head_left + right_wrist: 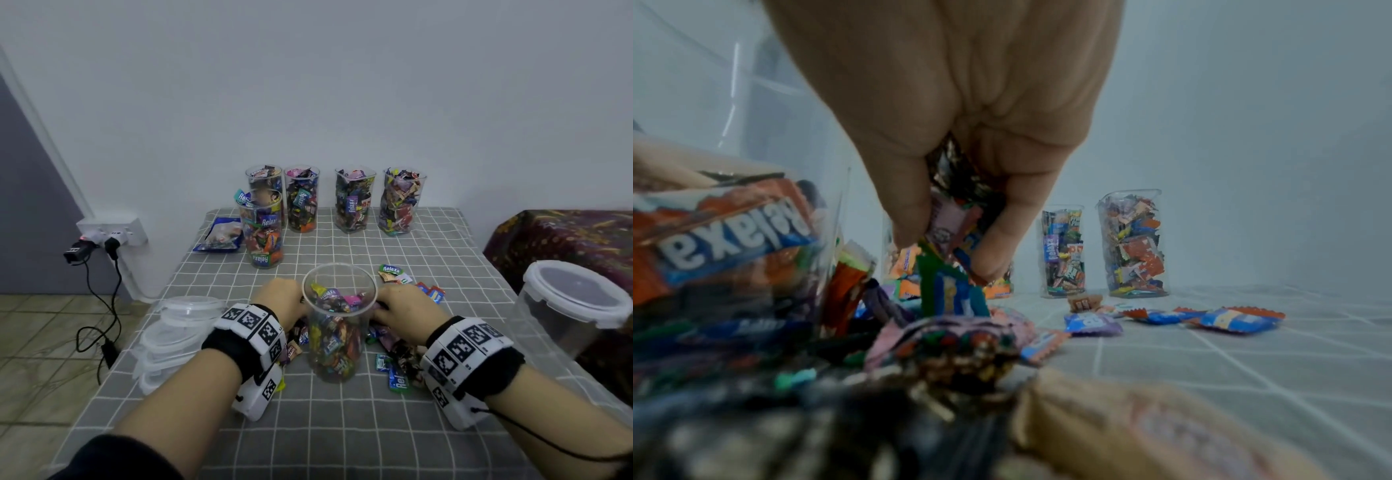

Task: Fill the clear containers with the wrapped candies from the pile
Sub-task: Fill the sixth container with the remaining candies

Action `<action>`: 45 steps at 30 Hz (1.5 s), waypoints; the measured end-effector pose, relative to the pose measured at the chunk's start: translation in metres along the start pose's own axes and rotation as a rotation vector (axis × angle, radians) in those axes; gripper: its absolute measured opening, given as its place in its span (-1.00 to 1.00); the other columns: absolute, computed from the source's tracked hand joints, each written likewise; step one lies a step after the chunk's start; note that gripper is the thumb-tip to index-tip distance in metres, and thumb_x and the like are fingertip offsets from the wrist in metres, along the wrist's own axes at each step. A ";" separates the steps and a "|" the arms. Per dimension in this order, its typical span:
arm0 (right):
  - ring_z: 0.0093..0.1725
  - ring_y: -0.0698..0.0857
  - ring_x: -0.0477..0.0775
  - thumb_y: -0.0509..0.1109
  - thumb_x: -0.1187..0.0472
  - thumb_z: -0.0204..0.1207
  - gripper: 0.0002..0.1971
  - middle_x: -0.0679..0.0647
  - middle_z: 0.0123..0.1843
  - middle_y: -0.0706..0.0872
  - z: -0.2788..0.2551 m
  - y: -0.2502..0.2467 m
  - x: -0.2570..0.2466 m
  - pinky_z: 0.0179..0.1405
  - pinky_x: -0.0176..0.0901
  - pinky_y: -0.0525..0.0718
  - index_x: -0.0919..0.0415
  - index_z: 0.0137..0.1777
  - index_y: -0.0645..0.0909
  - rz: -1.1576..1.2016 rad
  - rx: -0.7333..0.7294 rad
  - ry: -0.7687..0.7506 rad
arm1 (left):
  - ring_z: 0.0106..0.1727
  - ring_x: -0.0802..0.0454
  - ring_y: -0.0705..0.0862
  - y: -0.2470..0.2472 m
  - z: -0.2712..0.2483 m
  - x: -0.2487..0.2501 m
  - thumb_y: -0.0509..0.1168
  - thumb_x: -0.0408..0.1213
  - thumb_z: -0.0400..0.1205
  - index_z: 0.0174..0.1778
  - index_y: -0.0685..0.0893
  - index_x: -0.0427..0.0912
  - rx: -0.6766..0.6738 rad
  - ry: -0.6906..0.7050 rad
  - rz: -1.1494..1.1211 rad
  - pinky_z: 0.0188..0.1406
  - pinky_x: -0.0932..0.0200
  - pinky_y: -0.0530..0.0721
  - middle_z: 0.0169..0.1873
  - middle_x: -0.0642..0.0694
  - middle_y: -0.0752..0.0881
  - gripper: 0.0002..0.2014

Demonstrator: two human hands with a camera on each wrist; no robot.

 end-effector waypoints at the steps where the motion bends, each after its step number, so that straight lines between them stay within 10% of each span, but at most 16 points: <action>1: 0.10 0.63 0.12 0.25 0.14 0.64 -0.78 0.12 0.08 0.72 -0.002 -0.003 0.001 -0.05 -0.16 0.48 0.20 0.13 0.66 0.026 0.017 0.003 | 0.13 -0.17 0.65 -0.001 -0.001 0.000 0.19 -0.20 0.65 0.21 0.71 -0.14 0.013 0.006 -0.002 0.15 0.00 0.62 0.10 -0.22 0.72 -0.71; 20: 0.04 0.62 -0.10 0.44 0.14 0.52 -0.76 -0.02 0.06 0.74 -0.023 -0.097 -0.026 0.02 -0.29 0.49 0.12 0.17 0.71 0.323 0.462 -0.098 | -0.04 -0.12 0.66 -0.038 -0.034 -0.013 0.35 -0.17 0.60 0.02 0.75 -0.21 0.373 -0.057 -0.442 -0.19 0.09 0.50 -0.11 -0.16 0.76 -0.79; 45: 0.10 0.57 -0.02 0.47 0.03 0.48 -0.66 0.00 0.11 0.64 -0.021 -0.063 -0.086 0.11 -0.08 0.53 0.12 0.22 0.63 0.230 0.296 -0.300 | -0.32 -0.04 0.56 -0.060 -0.051 -0.013 0.36 -0.30 0.55 -0.13 0.74 -0.16 0.482 -0.038 -0.605 -0.26 0.02 0.51 -0.39 -0.10 0.67 -0.93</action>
Point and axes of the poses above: each hand's wrist, its own z-axis towards the middle knuckle, its own y-axis out of the palm, x = y × z, the point moved 6 cm from there along z, towards the middle knuckle
